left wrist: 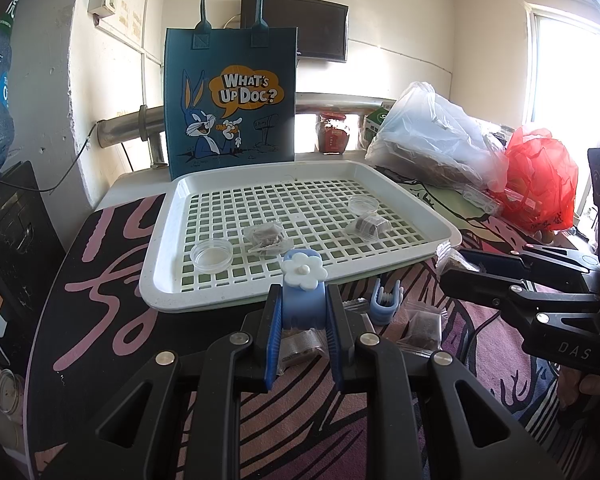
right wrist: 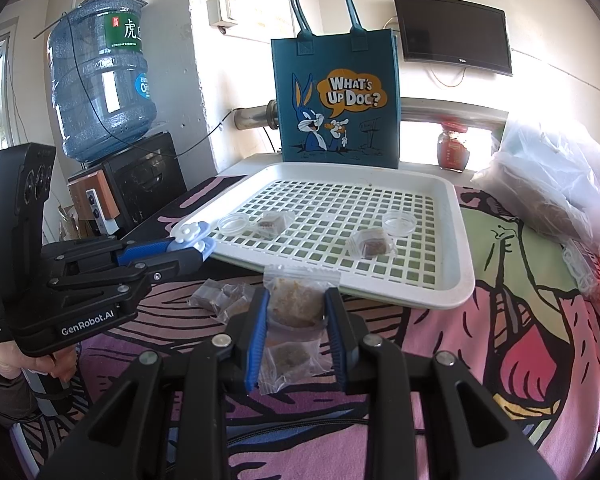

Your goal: Organize objects

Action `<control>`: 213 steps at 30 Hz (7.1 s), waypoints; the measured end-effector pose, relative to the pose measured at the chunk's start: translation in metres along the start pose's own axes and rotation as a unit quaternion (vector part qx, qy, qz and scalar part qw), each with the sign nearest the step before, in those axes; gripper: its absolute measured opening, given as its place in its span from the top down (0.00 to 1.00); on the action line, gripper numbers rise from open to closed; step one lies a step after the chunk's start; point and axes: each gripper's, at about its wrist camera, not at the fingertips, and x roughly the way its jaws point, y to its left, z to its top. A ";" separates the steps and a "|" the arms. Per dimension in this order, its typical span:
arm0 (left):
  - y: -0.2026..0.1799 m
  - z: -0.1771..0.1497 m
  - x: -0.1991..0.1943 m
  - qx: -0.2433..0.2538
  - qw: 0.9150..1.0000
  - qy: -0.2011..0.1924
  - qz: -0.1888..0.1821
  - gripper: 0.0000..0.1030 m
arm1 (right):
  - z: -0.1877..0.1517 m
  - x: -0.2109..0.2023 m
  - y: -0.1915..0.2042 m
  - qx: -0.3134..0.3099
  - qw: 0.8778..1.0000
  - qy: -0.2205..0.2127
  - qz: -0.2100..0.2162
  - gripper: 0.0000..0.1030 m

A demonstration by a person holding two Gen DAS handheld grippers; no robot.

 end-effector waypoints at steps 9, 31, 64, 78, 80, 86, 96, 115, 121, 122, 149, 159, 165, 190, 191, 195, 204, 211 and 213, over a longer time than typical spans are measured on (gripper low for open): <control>0.000 0.000 0.000 0.000 1.000 0.000 0.000 0.82 | 0.000 -0.001 0.001 0.000 1.000 0.000 0.000 0.73; 0.000 0.000 0.000 0.000 1.000 0.000 0.000 0.82 | 0.000 -0.001 0.001 0.000 1.000 0.000 0.001 0.73; 0.000 0.000 -0.001 0.001 1.000 0.000 0.000 0.82 | 0.000 -0.002 0.002 0.001 1.000 0.000 0.002 0.73; 0.000 0.000 -0.001 0.001 1.000 0.000 0.000 0.82 | 0.000 -0.002 0.002 0.003 1.000 -0.001 0.004 0.73; 0.000 0.000 -0.001 0.001 1.000 0.000 -0.001 0.82 | 0.000 -0.003 0.002 0.004 1.000 -0.001 0.004 0.73; -0.001 0.000 -0.001 0.001 1.000 0.000 -0.001 0.82 | 0.000 -0.003 0.002 0.004 1.000 -0.001 0.004 0.73; 0.000 0.000 -0.001 0.001 1.000 0.000 -0.001 0.82 | 0.000 -0.003 0.001 0.004 1.000 -0.001 0.005 0.73; 0.039 0.039 0.003 -0.007 1.000 0.020 -0.011 0.82 | 0.018 -0.007 -0.026 0.054 0.998 0.015 0.021 0.73; 0.069 0.079 0.056 -0.023 0.997 0.067 -0.003 0.82 | 0.073 0.010 -0.040 0.026 1.000 0.017 0.005 0.73; 0.073 0.084 0.067 -0.029 0.997 0.073 0.000 0.82 | 0.082 0.021 -0.044 0.030 0.999 0.027 0.009 0.73; 0.087 0.111 0.058 -0.103 0.994 0.022 -0.007 0.09 | 0.118 0.057 -0.049 0.020 0.999 0.030 -0.016 0.46; 0.066 0.065 -0.028 -0.070 0.997 -0.042 -0.001 0.00 | 0.079 -0.058 -0.005 -0.060 0.995 -0.077 -0.002 0.26; 0.048 0.016 0.002 -0.063 0.996 0.053 -0.017 0.00 | 0.037 -0.035 -0.001 -0.063 0.998 0.001 0.024 0.26; 0.029 -0.007 0.055 -0.054 0.988 0.144 -0.011 0.48 | -0.016 0.043 -0.002 -0.044 0.986 0.153 0.040 0.57; 0.028 -0.007 0.056 -0.054 0.988 0.145 -0.013 0.48 | -0.016 0.042 -0.002 -0.043 0.987 0.149 0.039 0.60; 0.026 -0.007 0.055 -0.047 0.988 0.144 -0.024 0.67 | -0.014 0.040 -0.001 -0.043 0.988 0.141 0.038 0.67; 0.015 -0.010 0.033 -0.025 0.993 0.109 -0.024 0.69 | -0.010 0.031 -0.008 -0.011 0.993 0.112 0.036 0.70; 0.008 -0.009 0.018 -0.005 0.997 0.078 -0.018 0.69 | -0.002 0.023 0.001 -0.011 0.997 0.073 0.035 0.70; 0.006 -0.009 0.018 0.000 0.997 0.077 -0.018 0.69 | -0.005 0.025 0.003 -0.018 0.997 0.070 0.026 0.70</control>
